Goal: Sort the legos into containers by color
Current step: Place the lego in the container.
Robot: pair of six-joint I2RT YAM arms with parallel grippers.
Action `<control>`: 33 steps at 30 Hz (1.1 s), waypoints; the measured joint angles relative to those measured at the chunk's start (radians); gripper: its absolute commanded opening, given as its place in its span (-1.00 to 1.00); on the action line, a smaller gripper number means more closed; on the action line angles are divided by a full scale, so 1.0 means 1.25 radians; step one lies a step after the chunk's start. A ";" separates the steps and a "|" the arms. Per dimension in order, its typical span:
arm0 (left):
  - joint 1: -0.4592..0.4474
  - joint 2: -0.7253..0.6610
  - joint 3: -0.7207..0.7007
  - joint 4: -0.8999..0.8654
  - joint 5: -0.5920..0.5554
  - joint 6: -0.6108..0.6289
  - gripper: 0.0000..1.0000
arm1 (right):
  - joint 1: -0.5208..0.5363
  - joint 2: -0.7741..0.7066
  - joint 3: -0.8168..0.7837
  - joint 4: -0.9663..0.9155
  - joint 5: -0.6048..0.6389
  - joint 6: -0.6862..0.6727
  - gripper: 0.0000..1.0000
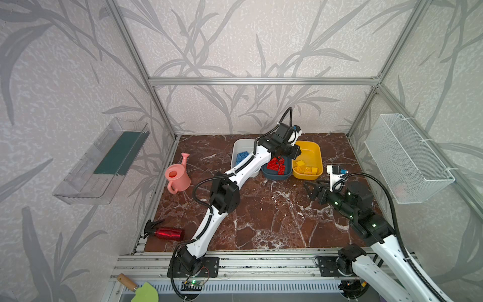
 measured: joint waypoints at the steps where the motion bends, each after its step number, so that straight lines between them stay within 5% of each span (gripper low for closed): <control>1: -0.004 0.039 0.044 -0.007 0.002 -0.010 -0.51 | 0.000 0.002 -0.002 0.004 0.000 0.000 0.63; 9: -0.006 0.170 0.121 -0.009 0.006 -0.058 -0.39 | 0.004 0.007 -0.025 0.003 0.003 -0.009 0.63; 16: -0.002 0.176 0.121 0.012 0.006 -0.069 0.13 | 0.004 0.019 -0.025 0.005 0.003 -0.005 0.70; 26: -0.002 0.151 0.110 -0.016 -0.022 -0.069 0.31 | 0.004 0.021 -0.005 -0.010 0.031 0.002 0.98; 33: 0.005 -0.212 -0.309 0.031 -0.136 -0.062 0.36 | 0.003 0.028 0.098 -0.079 0.146 -0.055 0.98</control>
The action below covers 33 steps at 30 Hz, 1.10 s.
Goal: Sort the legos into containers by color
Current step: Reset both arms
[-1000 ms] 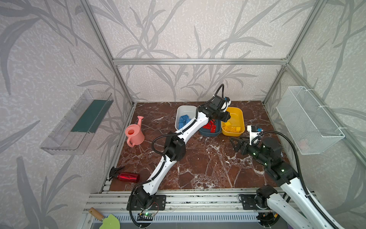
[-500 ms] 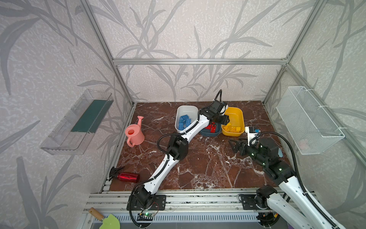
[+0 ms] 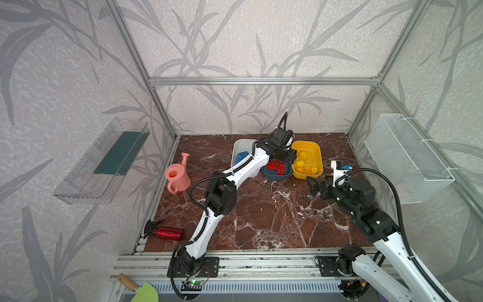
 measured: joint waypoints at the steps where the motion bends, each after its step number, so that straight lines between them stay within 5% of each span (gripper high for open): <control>1: 0.002 -0.077 -0.079 0.019 -0.026 -0.002 0.36 | 0.000 0.001 0.011 -0.007 0.023 -0.014 0.98; 8: 0.070 -0.479 -0.491 0.085 -0.252 -0.027 0.38 | -0.005 0.032 0.002 0.013 0.139 -0.107 0.98; 14: 0.251 -0.652 -0.767 0.065 -0.431 -0.066 0.42 | -0.012 0.140 -0.093 0.163 0.232 -0.178 0.98; 17: 0.356 -0.698 -0.860 0.048 -0.495 -0.082 0.48 | -0.026 0.215 -0.149 0.247 0.259 -0.211 0.98; 20: 0.446 -0.725 -0.918 0.057 -0.519 -0.078 0.98 | -0.056 0.270 -0.192 0.322 0.283 -0.240 0.98; 27: 0.533 -0.724 -1.078 0.259 -0.522 -0.001 0.98 | -0.145 0.352 -0.270 0.532 0.329 -0.262 0.98; 33: 0.558 -0.669 -1.264 0.629 -0.435 0.083 0.98 | -0.158 0.499 -0.361 0.801 0.348 -0.303 0.98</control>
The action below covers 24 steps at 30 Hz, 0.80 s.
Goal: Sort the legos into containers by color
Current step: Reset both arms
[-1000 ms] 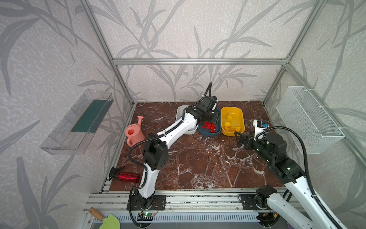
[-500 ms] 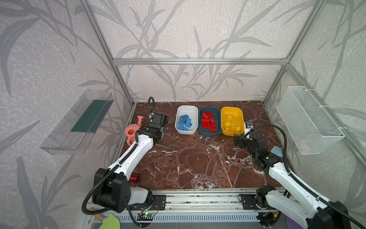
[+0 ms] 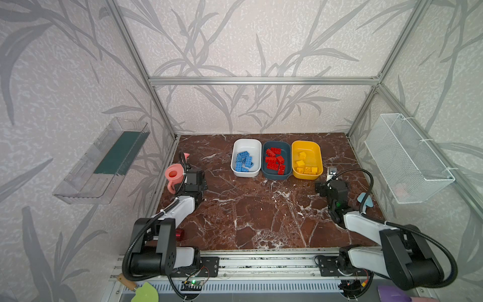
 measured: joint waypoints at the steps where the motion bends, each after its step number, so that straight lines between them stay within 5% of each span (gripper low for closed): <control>1: 0.004 0.024 -0.011 0.039 0.017 0.009 0.97 | -0.002 0.022 -0.004 0.012 -0.001 -0.003 0.98; 6: 0.025 0.086 -0.033 0.224 0.113 0.037 0.97 | -0.038 0.042 0.015 0.051 -0.074 0.013 0.98; 10: 0.028 0.105 -0.092 0.363 0.162 0.056 0.98 | -0.053 0.208 -0.022 0.305 -0.147 0.013 0.98; 15: 0.028 0.114 -0.101 0.420 0.189 0.065 0.98 | -0.054 0.203 0.057 0.132 -0.223 0.010 0.98; 24: 0.025 0.114 -0.101 0.451 0.193 0.074 0.98 | -0.054 0.203 0.065 0.175 -0.250 0.008 0.98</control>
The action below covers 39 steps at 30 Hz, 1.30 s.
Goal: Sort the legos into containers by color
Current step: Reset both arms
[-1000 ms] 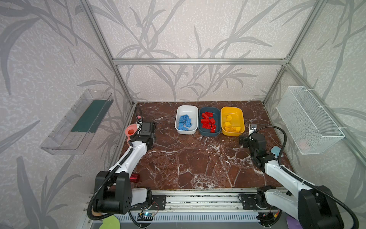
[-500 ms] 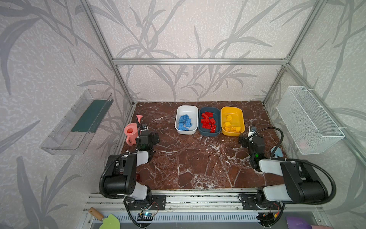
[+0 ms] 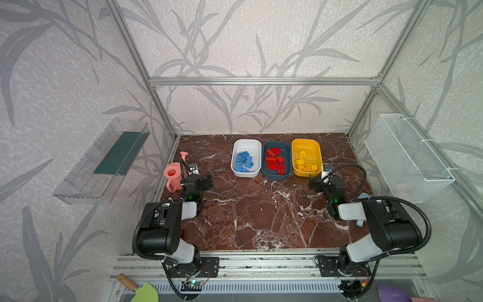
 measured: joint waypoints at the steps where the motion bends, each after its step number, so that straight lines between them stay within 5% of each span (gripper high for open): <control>1: 0.000 0.000 0.000 0.000 0.000 0.000 0.98 | 0.000 0.000 0.000 -0.002 -0.007 -0.003 0.98; 14: 0.000 0.000 -0.002 0.013 -0.003 0.002 0.98 | 0.000 0.005 -0.016 0.049 -0.074 -0.022 0.98; 21: -0.001 -0.001 -0.190 0.251 -0.055 -0.016 0.98 | 0.000 0.023 -0.167 0.232 -0.117 -0.040 0.98; 29: 0.001 -0.002 0.007 0.103 -0.004 -0.002 0.98 | 0.001 0.033 -0.086 0.207 -0.153 -0.057 0.98; 39: -0.006 -0.002 -0.015 0.067 0.013 0.012 0.98 | 0.001 0.022 -0.063 0.160 -0.110 -0.050 0.98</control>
